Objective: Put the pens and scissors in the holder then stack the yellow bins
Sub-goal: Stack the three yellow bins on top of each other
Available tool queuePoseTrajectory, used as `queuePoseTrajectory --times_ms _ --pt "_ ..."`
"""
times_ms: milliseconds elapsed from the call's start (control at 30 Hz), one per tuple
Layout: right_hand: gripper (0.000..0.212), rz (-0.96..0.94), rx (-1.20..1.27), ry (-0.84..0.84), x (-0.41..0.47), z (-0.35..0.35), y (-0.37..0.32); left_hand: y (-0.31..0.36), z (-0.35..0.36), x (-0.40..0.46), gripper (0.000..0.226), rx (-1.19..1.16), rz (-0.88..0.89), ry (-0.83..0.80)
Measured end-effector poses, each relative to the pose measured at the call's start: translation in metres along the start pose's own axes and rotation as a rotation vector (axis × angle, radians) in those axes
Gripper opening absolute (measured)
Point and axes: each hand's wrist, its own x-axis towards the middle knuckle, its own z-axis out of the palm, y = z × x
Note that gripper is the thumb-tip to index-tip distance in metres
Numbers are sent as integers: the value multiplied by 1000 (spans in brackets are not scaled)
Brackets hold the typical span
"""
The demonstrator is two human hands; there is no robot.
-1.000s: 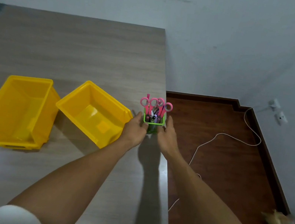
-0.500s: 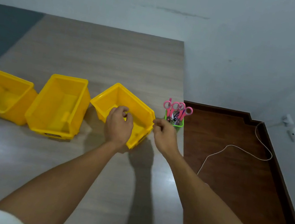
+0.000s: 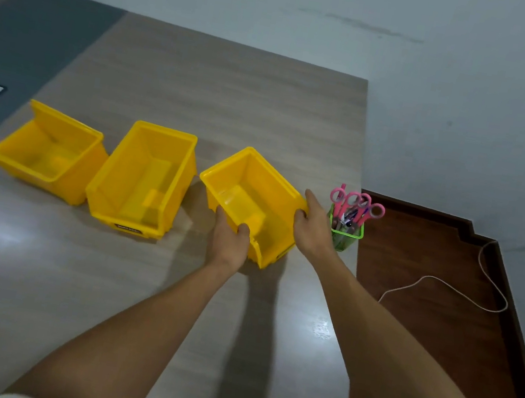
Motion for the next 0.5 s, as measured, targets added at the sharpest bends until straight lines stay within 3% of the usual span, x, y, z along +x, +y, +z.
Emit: queuePoseTrajectory --times_ms 233,500 --pt "47 3 -21 99 -18 7 -3 0 -18 7 51 9 80 12" --pt "38 38 -104 33 -31 23 -6 -10 -59 20 38 138 218 -212"
